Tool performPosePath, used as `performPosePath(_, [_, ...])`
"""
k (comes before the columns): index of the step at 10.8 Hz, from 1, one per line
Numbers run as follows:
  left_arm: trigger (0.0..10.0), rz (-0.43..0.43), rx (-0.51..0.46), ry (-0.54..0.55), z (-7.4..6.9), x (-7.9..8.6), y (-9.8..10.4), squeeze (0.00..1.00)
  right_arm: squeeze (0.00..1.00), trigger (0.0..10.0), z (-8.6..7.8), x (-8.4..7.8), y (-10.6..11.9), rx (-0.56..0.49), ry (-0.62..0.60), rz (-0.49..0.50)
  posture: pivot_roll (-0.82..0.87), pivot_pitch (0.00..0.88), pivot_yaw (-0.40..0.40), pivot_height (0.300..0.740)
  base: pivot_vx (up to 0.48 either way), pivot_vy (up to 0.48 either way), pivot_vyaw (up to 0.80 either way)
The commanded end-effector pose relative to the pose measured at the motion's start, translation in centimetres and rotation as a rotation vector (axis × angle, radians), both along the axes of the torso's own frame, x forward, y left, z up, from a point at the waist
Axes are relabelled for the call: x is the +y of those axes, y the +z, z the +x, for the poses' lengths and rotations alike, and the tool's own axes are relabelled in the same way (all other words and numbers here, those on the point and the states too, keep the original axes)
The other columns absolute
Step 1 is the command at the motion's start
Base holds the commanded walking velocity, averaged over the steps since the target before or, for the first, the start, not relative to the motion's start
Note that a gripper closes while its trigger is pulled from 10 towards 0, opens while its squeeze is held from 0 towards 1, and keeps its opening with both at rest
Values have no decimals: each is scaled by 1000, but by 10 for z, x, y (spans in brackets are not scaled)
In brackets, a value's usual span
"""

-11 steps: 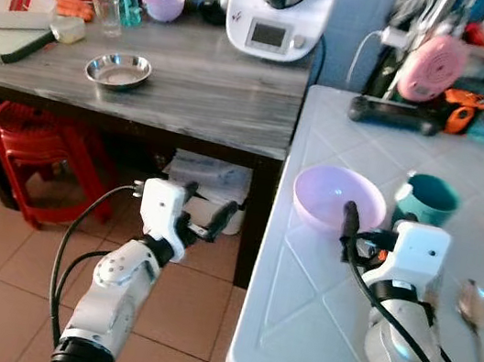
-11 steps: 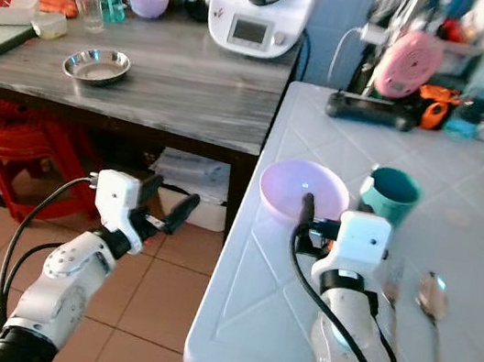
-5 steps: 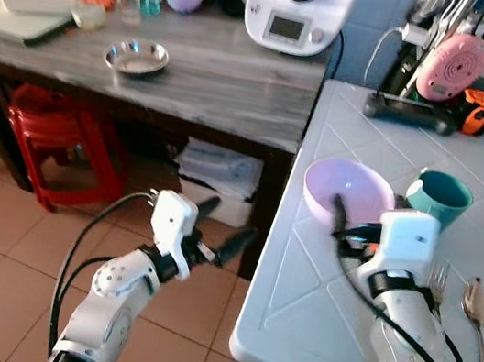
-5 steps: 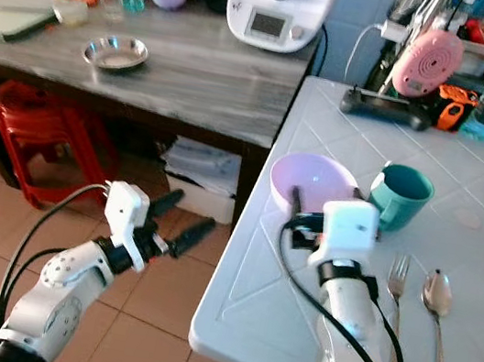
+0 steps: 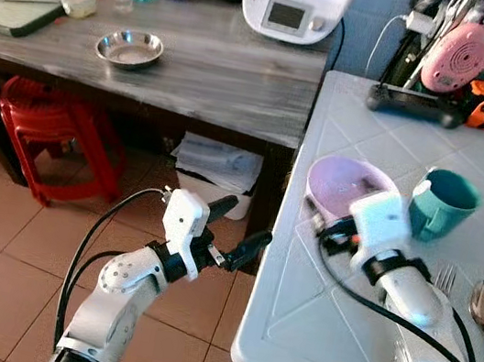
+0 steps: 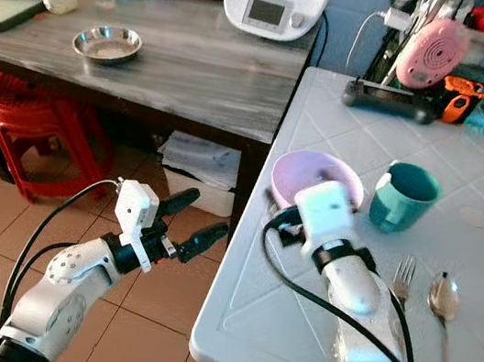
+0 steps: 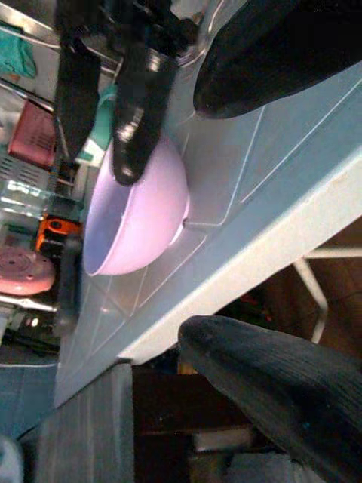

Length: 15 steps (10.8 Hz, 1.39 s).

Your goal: Setting the table

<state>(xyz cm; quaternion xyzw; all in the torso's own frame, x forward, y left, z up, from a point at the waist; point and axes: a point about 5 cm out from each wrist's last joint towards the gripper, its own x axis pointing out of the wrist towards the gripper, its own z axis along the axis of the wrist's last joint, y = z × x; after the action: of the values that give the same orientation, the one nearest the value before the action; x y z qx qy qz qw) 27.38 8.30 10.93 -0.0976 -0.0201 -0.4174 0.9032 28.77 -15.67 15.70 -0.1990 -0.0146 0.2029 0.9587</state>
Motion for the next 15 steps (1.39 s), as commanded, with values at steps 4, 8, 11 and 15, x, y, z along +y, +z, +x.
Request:
performPosePath(4, [10000,-4,2,-18,-3,-5,2,0,0,10000,8,1,-11,88,97,-108,-75,90,3,740,0,0,0])
performPosePath(8, [10000,-5,4,-38,-4,-7,1,0,0,2824,13,-15,-21,109,93,-251,-75,94,3,740,0,0,0])
performPosePath(11, [10000,0,10,-53,-4,-8,0,0,0,118,16,-23,-24,101,75,-298,-75,94,3,740,0,0,0])
performPosePath(15, [10000,-12,3,-84,-7,-9,0,0,0,0,15,-30,-25,97,61,-320,-73,96,3,740,0,0,0])
